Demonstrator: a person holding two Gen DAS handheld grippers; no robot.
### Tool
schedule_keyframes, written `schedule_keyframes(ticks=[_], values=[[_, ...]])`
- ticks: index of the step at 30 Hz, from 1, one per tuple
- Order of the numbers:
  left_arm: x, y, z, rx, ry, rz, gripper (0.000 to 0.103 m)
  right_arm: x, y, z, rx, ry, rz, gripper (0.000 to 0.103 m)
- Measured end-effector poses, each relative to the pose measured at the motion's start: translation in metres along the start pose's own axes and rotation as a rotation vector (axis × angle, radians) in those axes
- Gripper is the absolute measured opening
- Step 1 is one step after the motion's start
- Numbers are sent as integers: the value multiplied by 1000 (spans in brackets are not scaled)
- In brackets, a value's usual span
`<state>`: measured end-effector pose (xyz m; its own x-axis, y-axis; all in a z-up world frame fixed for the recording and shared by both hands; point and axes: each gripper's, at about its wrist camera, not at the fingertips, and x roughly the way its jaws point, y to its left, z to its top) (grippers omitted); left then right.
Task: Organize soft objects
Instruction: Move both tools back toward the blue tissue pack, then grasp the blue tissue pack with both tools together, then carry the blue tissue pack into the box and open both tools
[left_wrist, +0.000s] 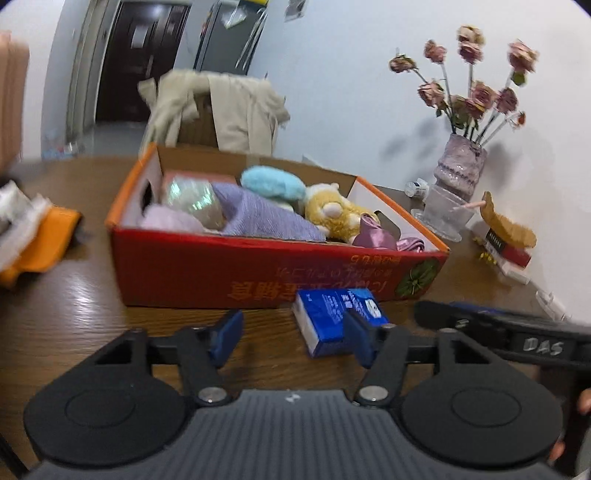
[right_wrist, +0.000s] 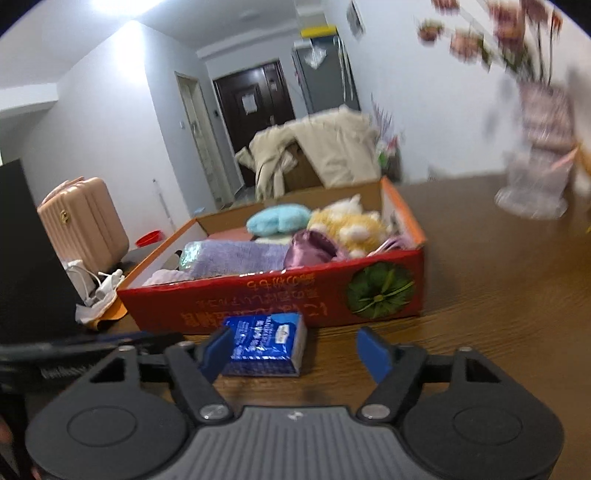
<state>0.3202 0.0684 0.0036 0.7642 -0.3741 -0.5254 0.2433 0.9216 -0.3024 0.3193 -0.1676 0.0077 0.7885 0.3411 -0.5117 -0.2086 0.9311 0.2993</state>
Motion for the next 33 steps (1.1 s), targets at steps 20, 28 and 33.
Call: schedule_keyframes(ticks=[20,28,33], values=[[34,6,-4,-137,58,-98,24,45,-4,-4,83,75,64,19],[-55,-34,-24,-117,-53,-106,25,-46,19,-20,32,1,108,19],[-84,-51,-28,-103,-94,-118,25,-81,25,-22,13,-44,115,19]])
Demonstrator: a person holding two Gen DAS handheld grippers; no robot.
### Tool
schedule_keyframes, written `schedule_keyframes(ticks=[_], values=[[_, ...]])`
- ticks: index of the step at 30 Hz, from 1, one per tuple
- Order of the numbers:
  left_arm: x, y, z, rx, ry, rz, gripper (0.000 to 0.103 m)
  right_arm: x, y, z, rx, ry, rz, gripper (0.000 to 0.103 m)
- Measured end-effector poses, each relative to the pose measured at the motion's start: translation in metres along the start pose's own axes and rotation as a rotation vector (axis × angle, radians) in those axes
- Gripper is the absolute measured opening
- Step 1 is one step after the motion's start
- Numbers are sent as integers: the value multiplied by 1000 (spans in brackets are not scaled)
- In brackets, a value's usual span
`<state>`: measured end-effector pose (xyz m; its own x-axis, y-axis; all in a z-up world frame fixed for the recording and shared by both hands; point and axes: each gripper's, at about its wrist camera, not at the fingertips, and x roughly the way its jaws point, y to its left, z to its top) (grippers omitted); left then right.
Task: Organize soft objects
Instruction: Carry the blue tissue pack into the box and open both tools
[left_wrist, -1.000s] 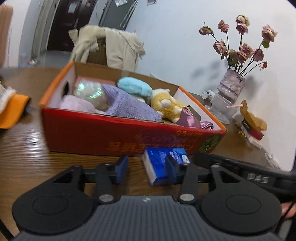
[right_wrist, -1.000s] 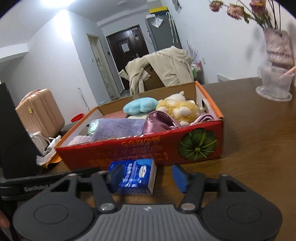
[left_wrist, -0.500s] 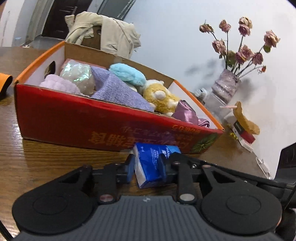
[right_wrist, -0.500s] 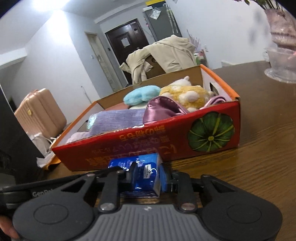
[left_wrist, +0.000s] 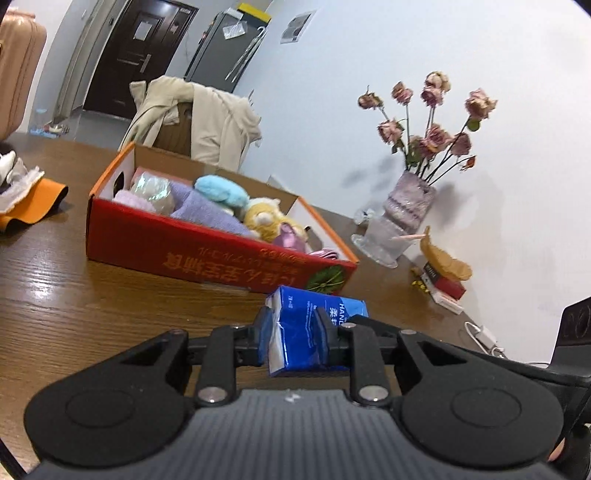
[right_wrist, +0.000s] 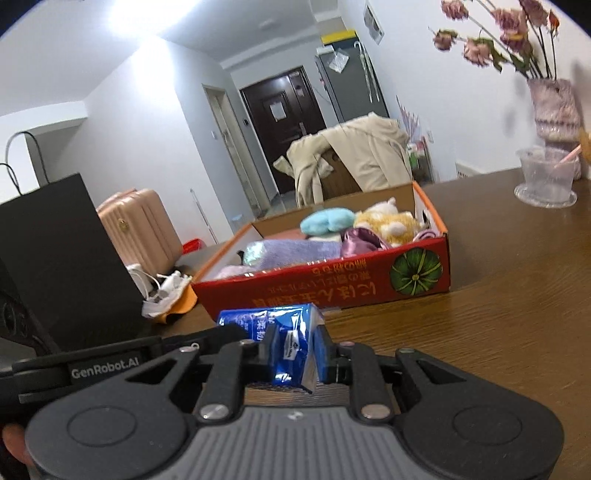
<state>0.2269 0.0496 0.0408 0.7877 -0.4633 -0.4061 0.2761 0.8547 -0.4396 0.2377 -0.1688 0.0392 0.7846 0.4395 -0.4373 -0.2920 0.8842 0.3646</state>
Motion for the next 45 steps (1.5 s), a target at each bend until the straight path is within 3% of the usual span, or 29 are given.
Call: schedule_keyframes(ticks=[7,11,14,19,22,26,29,34,35,40,43,45], values=[[-3,-15,30,28,-46,-30,25,-16,2,23,-27,-71,9,19],[29,-19,81,59,-76,-53,25,0,-6,66,-63,-131,11,19],[72,-13,116,47,-72,-46,25,36,-24,105,-41,-133,14,19],[147,16,139,14,-17,30,24,120,-58,141,-10,-32,15,19],[183,36,130,1,54,85,24,168,-71,143,-42,39,-20,19],[211,51,107,17,177,147,24,209,-78,128,-53,220,-69,19],[215,60,96,-20,202,137,24,217,-81,114,-37,283,-89,19],[209,62,97,-28,211,133,26,217,-80,111,1,291,-85,22],[205,61,99,-24,206,132,30,216,-78,113,-6,288,-89,22],[164,45,109,27,138,133,34,181,-66,129,-79,184,-120,31],[134,38,115,68,89,156,43,149,-56,140,-113,123,-139,34],[114,31,115,117,49,194,47,125,-48,142,-143,81,-162,46]])
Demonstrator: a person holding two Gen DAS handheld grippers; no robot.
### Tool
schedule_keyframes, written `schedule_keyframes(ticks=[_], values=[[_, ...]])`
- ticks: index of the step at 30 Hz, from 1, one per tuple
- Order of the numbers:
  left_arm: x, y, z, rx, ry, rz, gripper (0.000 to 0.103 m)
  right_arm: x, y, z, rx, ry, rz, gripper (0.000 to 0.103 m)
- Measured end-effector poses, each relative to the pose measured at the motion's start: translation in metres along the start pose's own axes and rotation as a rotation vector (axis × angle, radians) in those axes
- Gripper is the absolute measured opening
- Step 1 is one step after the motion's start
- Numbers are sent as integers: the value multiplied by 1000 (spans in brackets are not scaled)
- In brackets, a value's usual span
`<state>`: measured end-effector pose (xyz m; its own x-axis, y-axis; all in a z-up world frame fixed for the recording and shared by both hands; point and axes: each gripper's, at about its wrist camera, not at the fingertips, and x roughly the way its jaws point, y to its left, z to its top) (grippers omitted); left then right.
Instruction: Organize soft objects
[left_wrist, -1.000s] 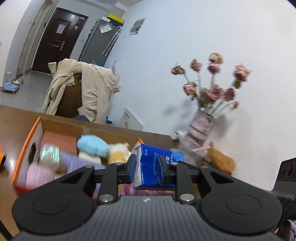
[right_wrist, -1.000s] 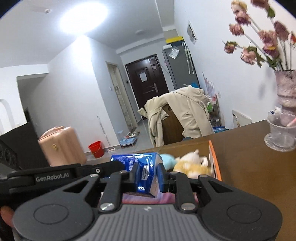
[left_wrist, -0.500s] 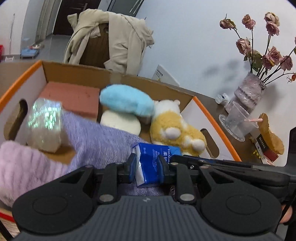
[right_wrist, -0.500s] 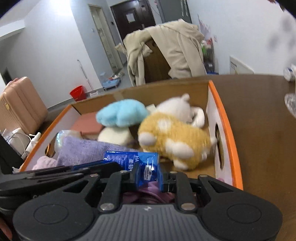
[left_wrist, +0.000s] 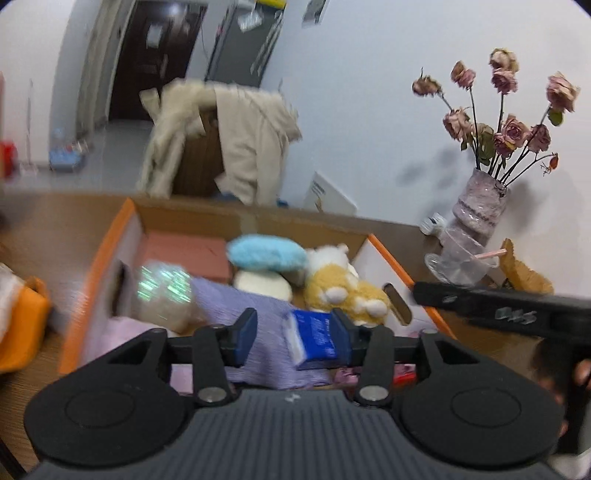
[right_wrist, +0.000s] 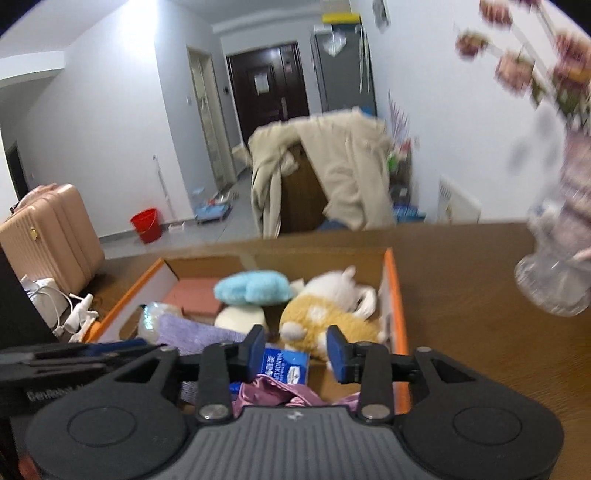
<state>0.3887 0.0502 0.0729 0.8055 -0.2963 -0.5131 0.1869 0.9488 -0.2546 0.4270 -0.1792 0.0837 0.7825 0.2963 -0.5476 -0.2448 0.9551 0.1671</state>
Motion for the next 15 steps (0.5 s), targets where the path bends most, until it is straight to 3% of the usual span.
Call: schedule_keyframes(ticks=[2,5,9,12,15], values=[[-24,-2,-6,63,-63,61,57,-22,4,-3,-17,-39,-22,57],[-55,-2,-23,127,-182,128,77,-55,15,-14,-72,-115,-60,65],[-81,3,-48,154,-282,174,88,-85,31,-45,-150,-262,-115,93],[-93,9,-67,157,-337,192,99,-94,41,-71,-192,-361,-135,100],[-103,12,-84,161,-415,204,103,-95,45,-90,-171,-404,-133,103]])
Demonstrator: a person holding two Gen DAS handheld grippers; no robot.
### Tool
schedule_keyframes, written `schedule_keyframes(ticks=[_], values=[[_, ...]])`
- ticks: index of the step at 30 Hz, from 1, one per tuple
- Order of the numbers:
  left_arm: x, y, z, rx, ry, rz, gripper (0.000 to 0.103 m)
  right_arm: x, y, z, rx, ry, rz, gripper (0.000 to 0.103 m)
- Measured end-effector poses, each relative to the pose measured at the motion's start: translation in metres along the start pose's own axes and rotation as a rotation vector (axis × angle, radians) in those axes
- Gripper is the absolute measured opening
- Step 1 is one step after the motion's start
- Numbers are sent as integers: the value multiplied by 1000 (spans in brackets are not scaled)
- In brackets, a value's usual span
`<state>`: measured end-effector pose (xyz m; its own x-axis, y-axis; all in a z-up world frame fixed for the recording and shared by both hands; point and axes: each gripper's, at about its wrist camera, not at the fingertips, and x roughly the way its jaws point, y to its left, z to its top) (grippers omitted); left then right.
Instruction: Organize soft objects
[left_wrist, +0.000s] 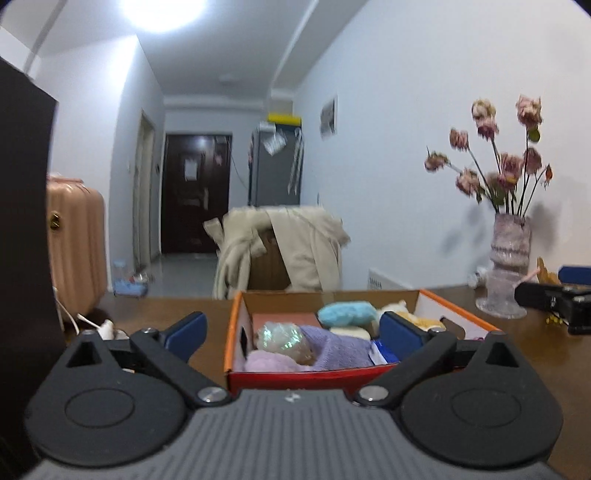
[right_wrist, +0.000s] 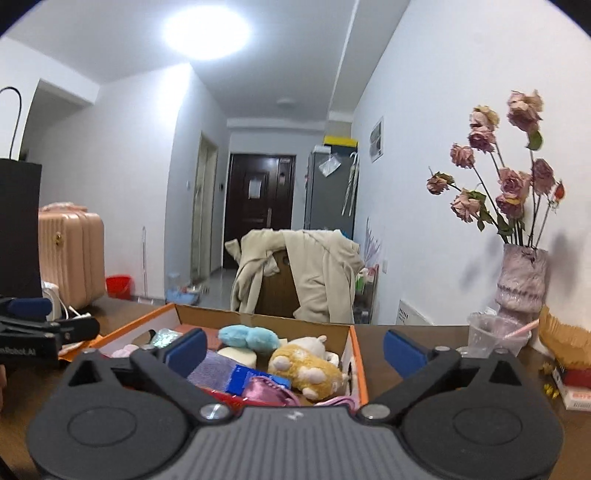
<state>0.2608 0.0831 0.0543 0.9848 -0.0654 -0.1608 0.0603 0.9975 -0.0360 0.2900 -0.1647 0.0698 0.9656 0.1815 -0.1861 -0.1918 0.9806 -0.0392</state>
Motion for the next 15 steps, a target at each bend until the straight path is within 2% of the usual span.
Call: schedule_keyframes(ticks=[8,15], values=[[-20,1,-2,0,-7,-23,103,-16,9,-9,43,4,-10,103],[-72,-10,-13,-22,28,-91,103,-78,6,-31,93,14,-21,103]])
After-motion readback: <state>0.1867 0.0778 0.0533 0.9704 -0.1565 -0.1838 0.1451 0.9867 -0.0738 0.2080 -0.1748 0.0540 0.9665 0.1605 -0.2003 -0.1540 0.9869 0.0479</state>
